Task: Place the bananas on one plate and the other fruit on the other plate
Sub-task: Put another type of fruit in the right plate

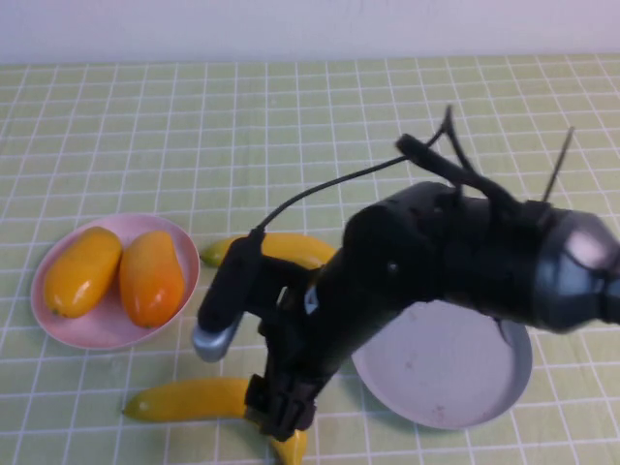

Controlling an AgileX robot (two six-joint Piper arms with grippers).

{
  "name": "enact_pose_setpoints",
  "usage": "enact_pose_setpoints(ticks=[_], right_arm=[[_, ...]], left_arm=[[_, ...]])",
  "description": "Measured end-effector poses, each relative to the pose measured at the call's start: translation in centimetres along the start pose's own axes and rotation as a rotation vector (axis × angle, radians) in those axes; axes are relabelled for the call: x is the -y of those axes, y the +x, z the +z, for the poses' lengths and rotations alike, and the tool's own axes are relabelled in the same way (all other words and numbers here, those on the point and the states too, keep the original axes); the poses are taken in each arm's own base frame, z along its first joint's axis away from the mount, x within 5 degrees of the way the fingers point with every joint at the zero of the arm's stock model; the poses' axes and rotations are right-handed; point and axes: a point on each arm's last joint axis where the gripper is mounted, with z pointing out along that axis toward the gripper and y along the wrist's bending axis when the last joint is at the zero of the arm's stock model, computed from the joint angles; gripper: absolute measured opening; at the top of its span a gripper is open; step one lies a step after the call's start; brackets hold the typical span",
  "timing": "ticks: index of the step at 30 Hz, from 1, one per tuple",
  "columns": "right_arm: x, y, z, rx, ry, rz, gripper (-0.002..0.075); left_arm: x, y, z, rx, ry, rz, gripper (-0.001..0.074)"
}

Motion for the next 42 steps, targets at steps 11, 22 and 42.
enact_pose_setpoints(ticks=[11, 22, 42], right_arm=[[0.7, -3.0, 6.0, -0.055, -0.008, -0.091, 0.0549], [1.4, -2.2, 8.1, -0.128, 0.024, -0.137, 0.0317], [9.2, 5.7, -6.1, -0.097, 0.530, 0.807, 0.0320]], left_arm=[[0.0, 0.0, 0.0, 0.000, 0.000, 0.000, 0.0000], [0.0, 0.0, 0.0, 0.000, 0.000, 0.000, 0.0000], [0.0, 0.0, 0.0, 0.000, 0.000, 0.000, 0.0000]])
